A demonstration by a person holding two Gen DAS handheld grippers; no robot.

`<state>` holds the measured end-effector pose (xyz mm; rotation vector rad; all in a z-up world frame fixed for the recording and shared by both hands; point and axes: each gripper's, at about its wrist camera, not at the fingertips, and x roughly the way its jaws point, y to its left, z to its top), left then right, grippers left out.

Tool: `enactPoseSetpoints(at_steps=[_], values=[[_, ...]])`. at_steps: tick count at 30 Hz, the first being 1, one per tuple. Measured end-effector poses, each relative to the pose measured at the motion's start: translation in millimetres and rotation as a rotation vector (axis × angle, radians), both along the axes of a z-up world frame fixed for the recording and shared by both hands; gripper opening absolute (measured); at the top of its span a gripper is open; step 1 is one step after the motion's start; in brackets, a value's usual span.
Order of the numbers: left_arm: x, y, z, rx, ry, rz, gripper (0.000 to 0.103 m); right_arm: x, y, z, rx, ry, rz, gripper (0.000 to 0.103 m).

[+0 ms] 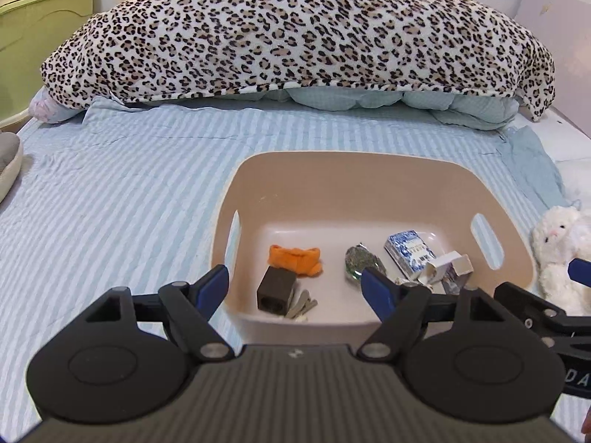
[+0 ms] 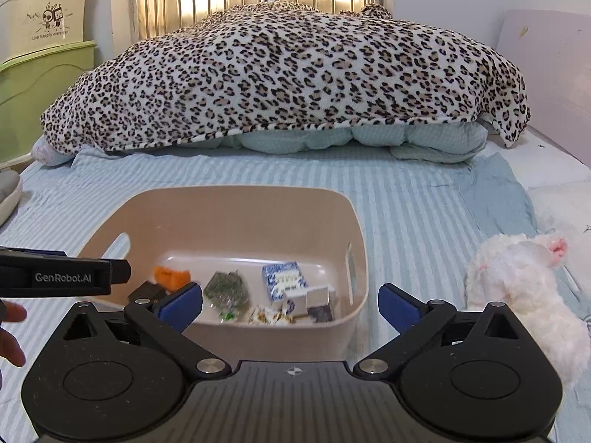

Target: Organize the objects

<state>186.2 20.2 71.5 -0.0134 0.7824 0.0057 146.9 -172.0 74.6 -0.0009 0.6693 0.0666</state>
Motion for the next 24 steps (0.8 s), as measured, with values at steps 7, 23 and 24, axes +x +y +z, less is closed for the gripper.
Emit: enactPoseSetpoints(at_steps=[7, 23, 24], values=[[-37, 0, 17, -0.001, 0.000, 0.004, 0.079, -35, 9, 17, -0.035, -0.009, 0.010, 0.103], [-140, 11, 21, 0.016, -0.006, -0.006, 0.079, -125, -4, 28, -0.043, 0.008, 0.035, 0.103], [-144, 11, 22, 0.017, -0.006, -0.008, 0.079, -129, -5, 29, -0.043, 0.009, 0.037, 0.103]])
